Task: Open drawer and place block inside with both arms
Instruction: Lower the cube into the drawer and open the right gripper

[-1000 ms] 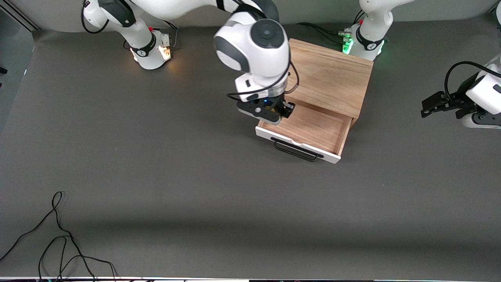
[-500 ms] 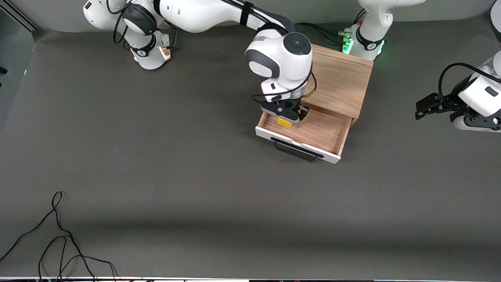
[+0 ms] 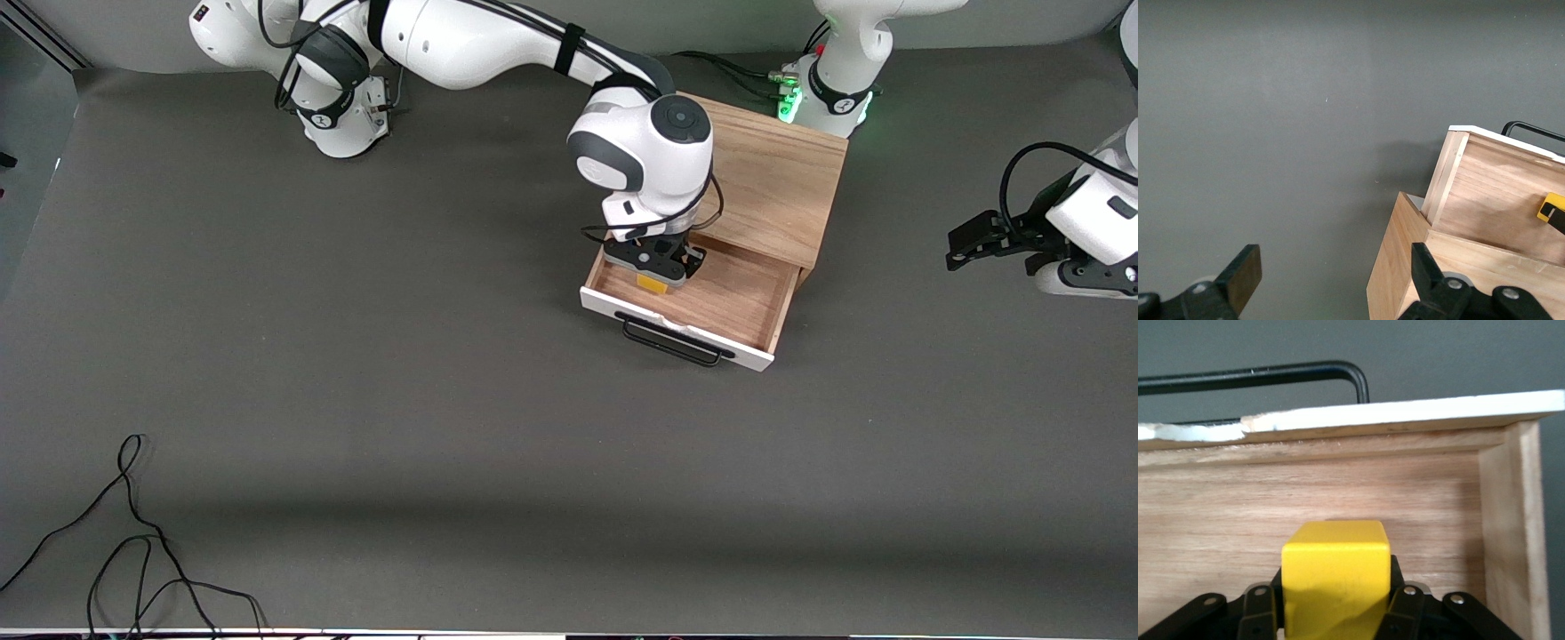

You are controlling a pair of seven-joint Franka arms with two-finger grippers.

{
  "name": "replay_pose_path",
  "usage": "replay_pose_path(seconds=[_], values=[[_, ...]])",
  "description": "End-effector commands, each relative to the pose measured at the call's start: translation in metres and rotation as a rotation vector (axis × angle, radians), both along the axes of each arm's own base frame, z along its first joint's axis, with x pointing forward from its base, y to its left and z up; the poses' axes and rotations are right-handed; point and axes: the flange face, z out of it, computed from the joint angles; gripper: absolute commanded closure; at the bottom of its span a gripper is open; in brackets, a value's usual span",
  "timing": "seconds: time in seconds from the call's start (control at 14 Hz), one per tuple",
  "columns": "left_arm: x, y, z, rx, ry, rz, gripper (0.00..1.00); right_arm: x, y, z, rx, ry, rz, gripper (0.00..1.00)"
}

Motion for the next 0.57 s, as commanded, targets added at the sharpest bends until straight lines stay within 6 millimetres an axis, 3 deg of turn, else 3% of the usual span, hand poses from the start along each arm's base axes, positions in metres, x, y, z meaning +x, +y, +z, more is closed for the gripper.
replay_pose_path(seconds=[0.0, 0.43, 0.5], values=[[-0.0028, 0.0005, 0.0084, 0.020, 0.001, 0.008, 0.00, -0.0020, 0.0055, -0.0002, 0.004, -0.037, -0.013, 1.00], [-0.0115, 0.0069, 0.0092, 0.062, 0.033, -0.011, 0.00, -0.0020, 0.0056, -0.0047, 0.002, -0.034, -0.009, 0.65], [-0.0127, 0.0091, 0.0081, 0.066, 0.041, -0.010, 0.00, -0.0020, 0.0056, -0.0047, 0.002, -0.034, -0.008, 0.40]])
